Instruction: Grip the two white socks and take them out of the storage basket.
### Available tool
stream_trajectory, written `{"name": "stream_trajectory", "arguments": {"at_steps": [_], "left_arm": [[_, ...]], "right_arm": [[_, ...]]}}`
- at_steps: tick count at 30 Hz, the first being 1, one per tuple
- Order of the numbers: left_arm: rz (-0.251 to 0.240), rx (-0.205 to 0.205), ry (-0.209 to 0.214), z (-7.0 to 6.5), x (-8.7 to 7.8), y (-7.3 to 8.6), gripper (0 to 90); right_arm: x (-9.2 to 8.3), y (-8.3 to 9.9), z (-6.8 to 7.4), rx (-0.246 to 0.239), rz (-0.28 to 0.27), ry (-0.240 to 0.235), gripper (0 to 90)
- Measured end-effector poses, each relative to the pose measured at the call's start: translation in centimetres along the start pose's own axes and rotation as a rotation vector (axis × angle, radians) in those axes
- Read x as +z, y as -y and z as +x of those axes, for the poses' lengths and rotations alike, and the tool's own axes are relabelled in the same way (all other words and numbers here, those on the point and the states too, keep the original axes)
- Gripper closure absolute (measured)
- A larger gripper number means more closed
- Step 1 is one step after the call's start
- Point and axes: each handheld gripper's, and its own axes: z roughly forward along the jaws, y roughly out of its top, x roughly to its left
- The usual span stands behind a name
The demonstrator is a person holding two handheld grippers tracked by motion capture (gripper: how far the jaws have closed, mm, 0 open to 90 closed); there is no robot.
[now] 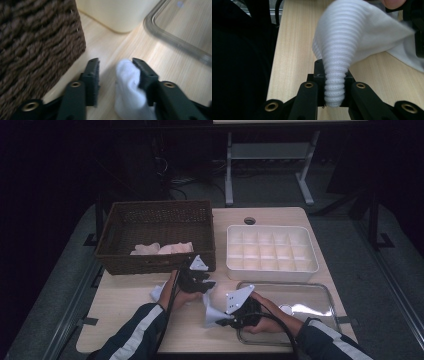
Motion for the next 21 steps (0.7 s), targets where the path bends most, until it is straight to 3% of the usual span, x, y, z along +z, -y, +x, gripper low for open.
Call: {"name": "stream_trajectory", "arguments": {"at_steps": [5, 6, 8, 10, 15, 17, 18, 19, 21], "left_arm": [[0.045, -0.043, -0.050, 1.2, -1.4, 1.6, 80.2], [0.052, -0.067, -0.046, 1.5, -1.8, 2.0, 80.2], [0.073, -0.077, -0.047, 1.9, -2.5, 2.9, 81.8], [0.081, -0.095, -0.037, 2.0, -3.4, 3.9, 81.7], [0.109, -0.112, -0.012, 1.7, -5.3, 5.9, 79.6], [0.128, -0.118, -0.002, 1.5, -5.8, 6.6, 79.0], [0.134, -0.111, 0.003, 1.4, -6.0, 6.9, 78.5], [0.137, -0.117, 0.011, 1.3, -6.2, 7.2, 78.5], [0.131, -0.109, 0.007, 1.2, -6.8, 7.6, 74.8]], "right_arm": [[-0.7, -0.1, 0.1, -0.002, -0.019, -0.004, 81.8], [-0.9, -0.1, 0.1, 0.004, -0.026, -0.005, 81.7], [-1.3, -0.1, -0.1, 0.021, -0.044, -0.004, 81.8], [-1.5, 0.0, -0.4, 0.053, -0.064, -0.005, 81.8], [-1.2, 0.1, -0.6, 0.097, -0.055, 0.007, 81.6], [-0.9, 0.2, -0.9, 0.133, -0.044, 0.009, 81.4], [-0.6, 0.3, -1.2, 0.178, -0.037, 0.011, 80.6], [-0.6, 0.3, -1.2, 0.178, -0.037, 0.011, 80.6], [-0.2, 0.6, -1.6, 0.222, -0.021, 0.016, 79.3]]}}
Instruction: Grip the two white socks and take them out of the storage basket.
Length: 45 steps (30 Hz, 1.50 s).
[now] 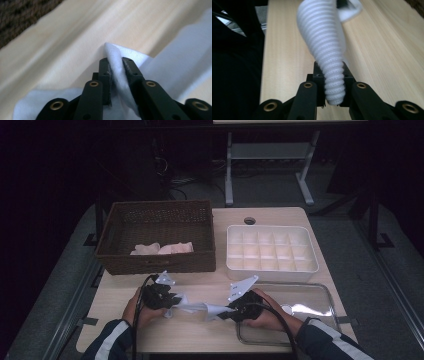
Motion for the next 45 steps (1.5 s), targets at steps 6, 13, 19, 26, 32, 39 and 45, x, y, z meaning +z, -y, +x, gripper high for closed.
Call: {"name": "stream_trajectory", "arguments": {"at_steps": [6, 13, 19, 26, 32, 39, 45], "left_arm": [[-0.101, 0.023, -0.015, 0.0, -1.1, 0.0, 53.0], [-0.208, 0.151, 0.089, -1.3, -1.9, -0.4, 35.3], [-0.142, 0.267, 0.147, -2.9, 0.0, -1.3, 40.6], [-0.075, 0.283, 0.157, -2.8, 1.3, -1.1, 68.5], [-0.099, 0.232, 0.179, -2.5, 1.2, -1.1, 85.7], [-0.096, 0.212, 0.157, -2.1, 1.3, -1.1, 80.3], [-0.146, 0.175, 0.127, -1.6, 0.3, -1.0, 57.7]], "right_arm": [[0.7, 0.4, -1.1, 0.060, 0.033, 0.038, 75.9], [0.8, 0.6, -1.9, 0.090, 0.044, 0.067, 72.8], [1.0, 0.6, -2.3, 0.112, 0.061, 0.084, 63.9], [0.4, 0.4, -1.8, 0.077, 0.056, 0.182, 48.0], [-1.0, -0.1, -1.2, 0.025, -0.009, 0.232, 50.8], [-1.7, -0.5, -0.3, -0.036, -0.066, 0.272, 69.9], [-0.6, -0.6, 1.1, -0.152, -0.021, 0.163, 66.4]]}}
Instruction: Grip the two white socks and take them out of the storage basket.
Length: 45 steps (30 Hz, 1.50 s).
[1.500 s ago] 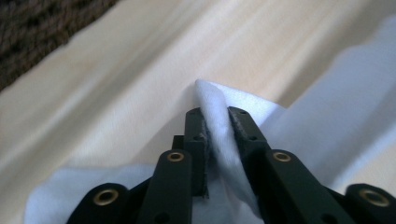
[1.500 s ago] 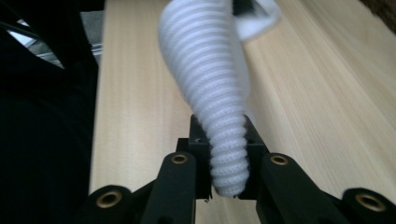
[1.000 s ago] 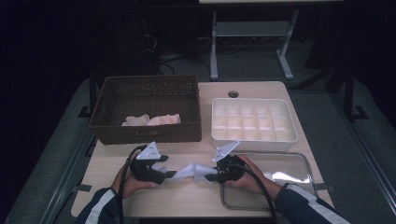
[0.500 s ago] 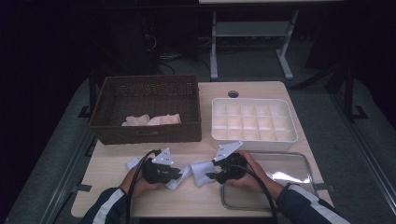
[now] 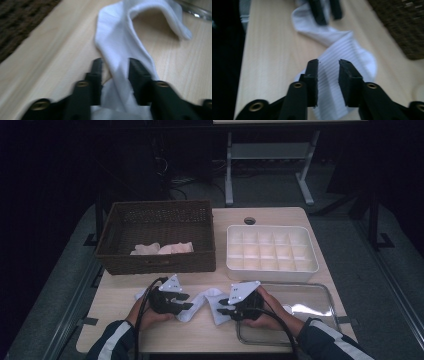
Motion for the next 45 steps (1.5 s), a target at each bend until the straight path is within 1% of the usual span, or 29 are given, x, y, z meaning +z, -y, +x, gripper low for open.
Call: {"name": "stream_trajectory", "arguments": {"at_steps": [1, 2, 3, 4, 5, 6, 7, 8, 10, 12, 16, 19, 23, 24, 25, 27, 28, 29, 30, 31, 34, 36, 37, 38, 39, 40, 42, 44, 45], "left_arm": [[-0.017, -0.001, 0.015, 0.0, -0.5, 0.0, 50.4], [-0.032, 0.002, 0.021, -0.2, -0.8, 0.1, 50.4], [-0.034, 0.019, 0.028, -0.6, -1.2, 0.1, 48.9], [-0.031, 0.030, 0.031, -0.9, -1.5, 0.2, 48.4], [-0.033, 0.054, 0.050, -1.5, -1.8, 0.3, 48.6], [-0.027, 0.069, 0.069, -1.8, -1.9, 0.4, 48.8], [-0.018, 0.088, 0.088, -2.3, -1.9, 0.5, 50.6], [-0.007, 0.103, 0.092, -2.6, -1.8, 0.6, 52.3], [0.038, 0.128, 0.115, -3.2, -1.2, 1.0, 52.3], [0.079, 0.144, 0.105, -3.4, -0.5, 1.3, 54.5], [0.097, 0.129, 0.103, -3.0, 0.2, 1.6, 58.6], [0.088, 0.107, 0.078, -2.7, 0.2, 1.6, 67.3], [0.093, 0.115, 0.052, -2.6, -0.1, 1.6, 83.3], [0.083, 0.118, 0.057, -2.6, -0.3, 1.6, 85.7], [0.070, 0.114, 0.061, -2.6, -0.6, 1.5, 85.7], [0.025, 0.098, 0.055, -2.4, -1.4, 1.3, 85.5], [0.008, 0.096, 0.051, -2.4, -1.7, 1.1, 85.5], [-0.016, 0.093, 0.041, -2.2, -2.3, 0.9, 85.5], [-0.031, 0.084, 0.032, -2.1, -2.6, 0.8, 85.4], [-0.042, 0.077, 0.027, -1.9, -3.0, 0.7, 85.3], [-0.045, 0.076, 0.012, -1.4, -3.6, 0.5, 85.6], [-0.058, 0.066, 0.021, -1.0, -3.7, 0.3, 85.6], [-0.057, 0.084, 0.019, -0.7, -3.8, 0.0, 85.6], [-0.055, 0.088, 0.012, -0.6, -3.8, -0.3, 85.9], [-0.050, 0.089, 0.007, -0.4, -3.7, -0.5, 85.9], [-0.053, 0.087, 0.006, 0.0, -3.5, -0.8, 85.9], [-0.045, 0.084, 0.006, 0.7, -3.0, -1.2, 85.8], [-0.041, 0.067, -0.002, 1.5, -2.4, -1.6, 82.6], [-0.032, 0.061, -0.002, 2.0, -1.8, -1.8, 81.9]], "right_arm": [[0.7, 0.1, 0.3, -0.007, 0.016, -0.030, 58.8], [0.7, 0.1, 0.3, -0.007, 0.016, -0.030, 58.8], [0.9, 0.2, 0.2, -0.029, 0.032, -0.039, 54.0], [1.4, 0.3, 0.4, -0.027, 0.047, -0.061, 53.2], [1.6, 0.4, 0.4, -0.041, 0.061, -0.062, 51.8], [1.9, 0.5, 0.5, -0.040, 0.078, -0.061, 50.9], [2.2, 0.7, 0.4, -0.045, 0.082, -0.080, 51.5], [2.3, 0.8, 0.4, -0.030, 0.089, -0.089, 52.3], [2.8, 1.0, 0.3, -0.030, 0.108, -0.108, 55.0], [3.0, 1.1, 0.3, -0.038, 0.112, -0.119, 57.7], [3.0, 1.1, 0.2, -0.025, 0.113, -0.093, 67.6], [3.0, 1.1, 0.2, -0.029, 0.113, -0.082, 79.0], [2.7, 1.1, 0.2, -0.035, 0.126, -0.086, 82.1], [1.8, 0.8, 0.0, -0.025, 0.086, -0.114, 82.1], [1.8, 0.8, 0.0, -0.025, 0.086, -0.114, 82.1], [0.1, 0.0, -0.1, 0.007, 0.016, -0.142, 82.0], [-0.4, -0.3, -0.1, 0.014, -0.005, -0.148, 82.0], [-0.4, -0.3, -0.1, 0.014, -0.005, -0.148, 82.0], [-1.2, -0.6, -0.1, 0.048, -0.032, -0.163, 82.0], [-1.7, -0.8, -0.2, 0.057, -0.057, -0.174, 82.0], [-2.9, -1.1, -0.5, 0.113, -0.114, -0.207, 82.0], [-3.5, -1.2, -0.9, 0.150, -0.159, -0.234, 82.0], [-3.7, -1.2, -1.1, 0.171, -0.178, -0.245, 82.0], [-4.0, -1.3, -1.3, 0.178, -0.189, -0.239, 82.0], [-4.3, -1.2, -1.8, 0.208, -0.202, -0.219, 82.0], [-4.3, -1.2, -1.8, 0.208, -0.202, -0.219, 82.0], [-4.3, -1.0, -2.3, 0.234, -0.204, -0.178, 81.8], [-4.1, -0.5, -3.2, 0.305, -0.210, -0.162, 81.8], [-4.1, -0.4, -3.5, 0.320, -0.198, -0.140, 81.8]]}}
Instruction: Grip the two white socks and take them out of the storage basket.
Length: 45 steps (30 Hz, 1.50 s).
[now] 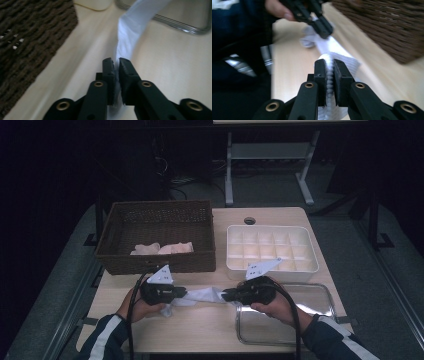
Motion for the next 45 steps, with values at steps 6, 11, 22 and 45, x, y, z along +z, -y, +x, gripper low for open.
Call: {"name": "stream_trajectory", "arguments": {"at_steps": [6, 11, 22, 45], "left_arm": [[-0.031, -0.067, -0.108, 1.4, 1.0, -0.4, 46.2], [-0.140, -0.001, -0.091, -0.3, -1.6, -0.8, 53.0], [0.071, 0.063, -0.025, -1.7, 2.7, 0.5, 71.4], [0.137, 0.007, 0.057, -0.2, -1.4, 5.8, 77.7]], "right_arm": [[0.4, 0.4, -1.5, 0.073, 0.006, 0.103, 81.9], [1.1, 0.8, -1.9, 0.075, 0.035, 0.160, 81.8], [1.6, 1.2, -2.4, 0.089, 0.079, 0.182, 81.5], [2.6, 1.6, -3.0, 0.077, 0.174, 0.312, 72.5]]}}
